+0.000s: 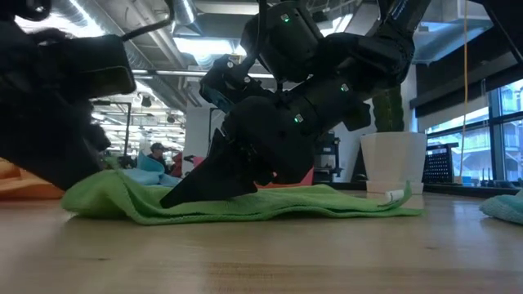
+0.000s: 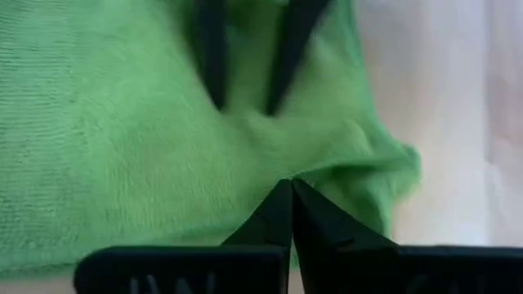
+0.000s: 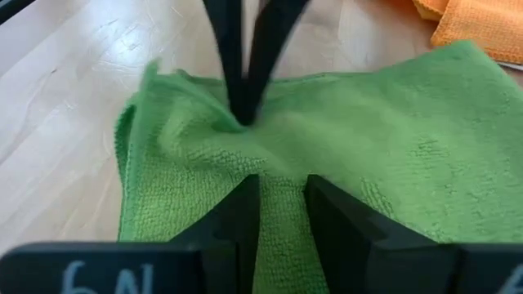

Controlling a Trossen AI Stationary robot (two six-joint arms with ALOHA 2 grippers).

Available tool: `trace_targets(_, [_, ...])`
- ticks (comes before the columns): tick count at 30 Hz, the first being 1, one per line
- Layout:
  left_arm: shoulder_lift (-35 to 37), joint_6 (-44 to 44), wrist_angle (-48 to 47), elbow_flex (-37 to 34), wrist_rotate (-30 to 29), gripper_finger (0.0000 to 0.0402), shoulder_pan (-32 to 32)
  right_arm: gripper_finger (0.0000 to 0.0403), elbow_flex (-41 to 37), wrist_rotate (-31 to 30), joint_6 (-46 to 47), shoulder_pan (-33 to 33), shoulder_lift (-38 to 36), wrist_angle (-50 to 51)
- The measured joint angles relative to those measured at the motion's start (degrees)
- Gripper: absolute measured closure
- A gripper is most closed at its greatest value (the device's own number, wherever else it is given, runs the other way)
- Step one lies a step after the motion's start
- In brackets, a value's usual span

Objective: Roll microfiber towels into tight, uniform cylinder then place into a basket
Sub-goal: Roll the green towel

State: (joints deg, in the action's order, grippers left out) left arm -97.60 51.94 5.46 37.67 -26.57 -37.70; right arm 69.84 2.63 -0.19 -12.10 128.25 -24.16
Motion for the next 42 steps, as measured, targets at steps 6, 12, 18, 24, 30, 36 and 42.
trace_targets(6, [-0.1, -2.9, 2.8, -0.2, 1.9, 0.0399, -3.3, 0.0295, 0.0, 0.0, 0.0, 0.0, 0.0, 0.0])
trace_targets(12, [-0.1, -3.5, 7.2, -0.2, 2.7, 0.0394, -6.3, 0.0295, 0.0, 0.0, 0.0, 0.0, 0.0, 0.0])
trace_targets(18, [0.0, -8.2, 10.2, -0.2, -1.5, 0.0396, -7.8, 0.0295, 0.0, 0.0, 0.0, 0.0, 0.0, 0.0])
trace_targets(24, [0.1, -5.7, 4.7, -0.2, -8.2, 0.0399, -6.7, 0.0295, 0.0, 0.0, 0.1, 0.0, 0.0, 0.0])
trace_targets(30, [0.2, -2.1, -0.4, -0.2, -8.4, 0.0399, -3.9, 0.0295, 0.0, 0.0, 0.1, 0.0, 0.1, 0.0])
trace_targets(36, [0.2, -2.5, -0.1, -0.2, -7.2, 0.0401, -2.4, 0.0295, 0.0, 0.0, 0.1, 0.0, 0.1, 0.0])
trace_targets(42, [0.2, -6.2, 5.3, -0.2, -3.9, 0.0397, -2.1, 0.0295, 0.0, 0.0, 0.1, 0.0, 0.1, 0.0])
